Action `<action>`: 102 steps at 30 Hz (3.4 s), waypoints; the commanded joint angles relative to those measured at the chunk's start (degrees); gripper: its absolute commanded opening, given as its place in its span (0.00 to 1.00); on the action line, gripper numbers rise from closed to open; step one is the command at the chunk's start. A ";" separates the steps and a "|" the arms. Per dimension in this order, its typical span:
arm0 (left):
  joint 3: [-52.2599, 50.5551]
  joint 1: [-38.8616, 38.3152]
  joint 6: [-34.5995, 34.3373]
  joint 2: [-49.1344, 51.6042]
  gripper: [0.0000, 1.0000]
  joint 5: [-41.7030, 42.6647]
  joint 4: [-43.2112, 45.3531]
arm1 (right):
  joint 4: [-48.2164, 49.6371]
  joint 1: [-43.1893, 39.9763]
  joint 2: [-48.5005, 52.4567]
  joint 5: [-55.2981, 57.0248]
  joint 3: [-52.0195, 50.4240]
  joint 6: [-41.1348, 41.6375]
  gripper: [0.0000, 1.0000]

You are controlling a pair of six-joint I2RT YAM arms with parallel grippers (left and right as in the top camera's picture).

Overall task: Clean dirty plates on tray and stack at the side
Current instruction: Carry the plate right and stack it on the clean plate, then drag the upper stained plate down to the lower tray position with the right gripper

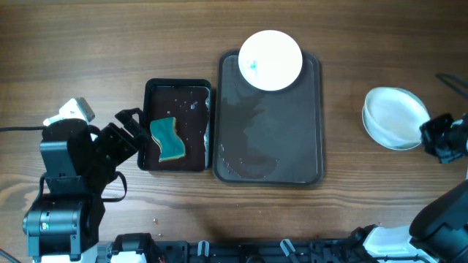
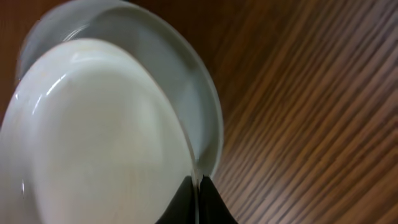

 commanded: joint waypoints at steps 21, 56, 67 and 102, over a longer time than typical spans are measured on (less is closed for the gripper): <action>0.79 0.31 0.09 -0.04 1.00 0.48 0.15 | 1.57 28.39 -22.32 -15.72 7.58 -9.92 0.45; 0.79 0.31 0.09 -0.04 1.00 0.48 0.15 | 26.38 51.04 30.08 5.62 21.77 -9.38 0.15; 0.79 0.31 0.09 -0.04 1.00 0.48 0.17 | 24.00 50.95 30.10 2.21 20.28 -8.37 0.04; 0.79 0.31 0.09 -0.04 1.00 0.48 0.15 | 5.33 55.93 8.59 -3.56 -5.70 4.11 0.04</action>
